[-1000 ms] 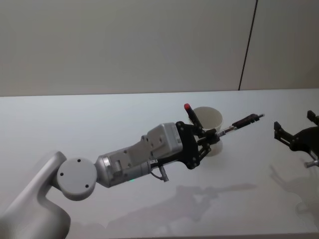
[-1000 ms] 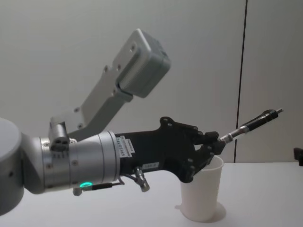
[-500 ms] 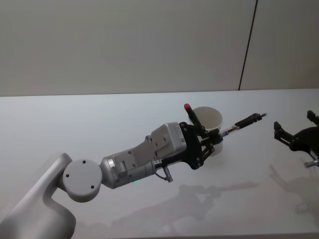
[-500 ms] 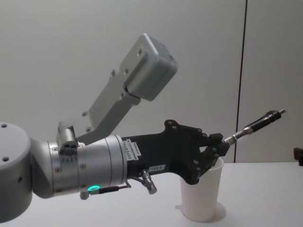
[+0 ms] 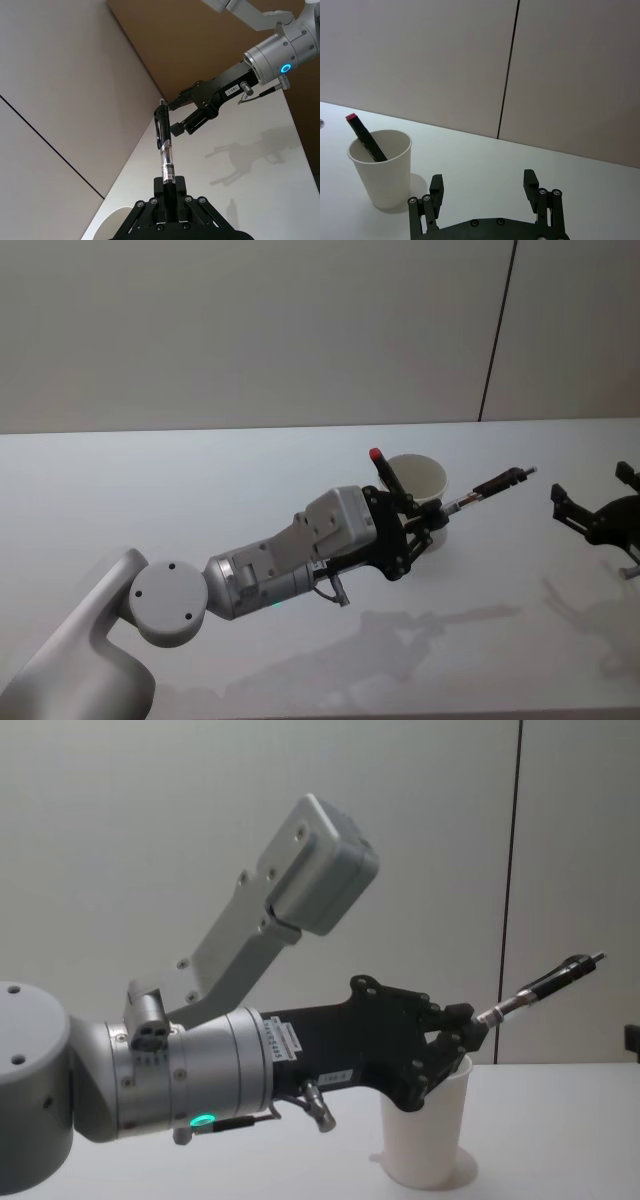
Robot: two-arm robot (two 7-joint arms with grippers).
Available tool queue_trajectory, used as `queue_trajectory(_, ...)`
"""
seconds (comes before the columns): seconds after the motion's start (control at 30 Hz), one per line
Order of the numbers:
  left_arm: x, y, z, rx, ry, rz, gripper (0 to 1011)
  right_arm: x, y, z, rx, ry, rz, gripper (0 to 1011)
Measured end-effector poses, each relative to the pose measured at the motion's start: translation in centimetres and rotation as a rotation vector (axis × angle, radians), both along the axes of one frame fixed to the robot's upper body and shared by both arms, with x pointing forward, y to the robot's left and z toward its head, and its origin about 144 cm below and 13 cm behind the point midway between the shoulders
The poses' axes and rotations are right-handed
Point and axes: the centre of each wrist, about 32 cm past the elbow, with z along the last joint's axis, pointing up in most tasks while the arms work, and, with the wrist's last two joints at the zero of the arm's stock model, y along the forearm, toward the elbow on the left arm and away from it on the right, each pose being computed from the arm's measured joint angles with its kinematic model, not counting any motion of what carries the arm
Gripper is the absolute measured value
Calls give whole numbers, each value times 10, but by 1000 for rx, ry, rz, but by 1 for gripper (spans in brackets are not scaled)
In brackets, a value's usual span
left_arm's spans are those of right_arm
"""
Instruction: Place the pen into the pen holder.
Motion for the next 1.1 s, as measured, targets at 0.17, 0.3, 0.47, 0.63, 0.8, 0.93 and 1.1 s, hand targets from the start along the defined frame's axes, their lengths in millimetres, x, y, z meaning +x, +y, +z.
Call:
queue_trajectory(0.17, 0, 0, 0, -1, 1, 0, 138, -3, -7, -1, 33, 6, 30, 1001)
queue_trajectory(0.3, 0, 0, 0, -1, 1, 0, 138, -5, -14, -2, 68, 18, 64, 1001)
queue_trajectory(0.47, 0, -1, 0, -2, 1, 0, 138, -8, -23, -3, 113, 41, 111, 1001)
queue_trajectory(0.63, 0, -1, 0, -2, 1, 1, 138, -11, -33, -5, 170, 74, 169, 1001)
queue_trajectory(0.8, 0, -1, -1, -2, 2, 1, 138, -13, -40, -6, 222, 106, 218, 1001)
queue_trajectory(0.93, 0, -1, -1, -2, 2, 1, 138, -14, -45, -7, 279, 138, 264, 1001)
queue_trajectory(1.1, 0, -1, -1, -2, 2, 1, 138, -15, -49, -8, 343, 171, 309, 1001)
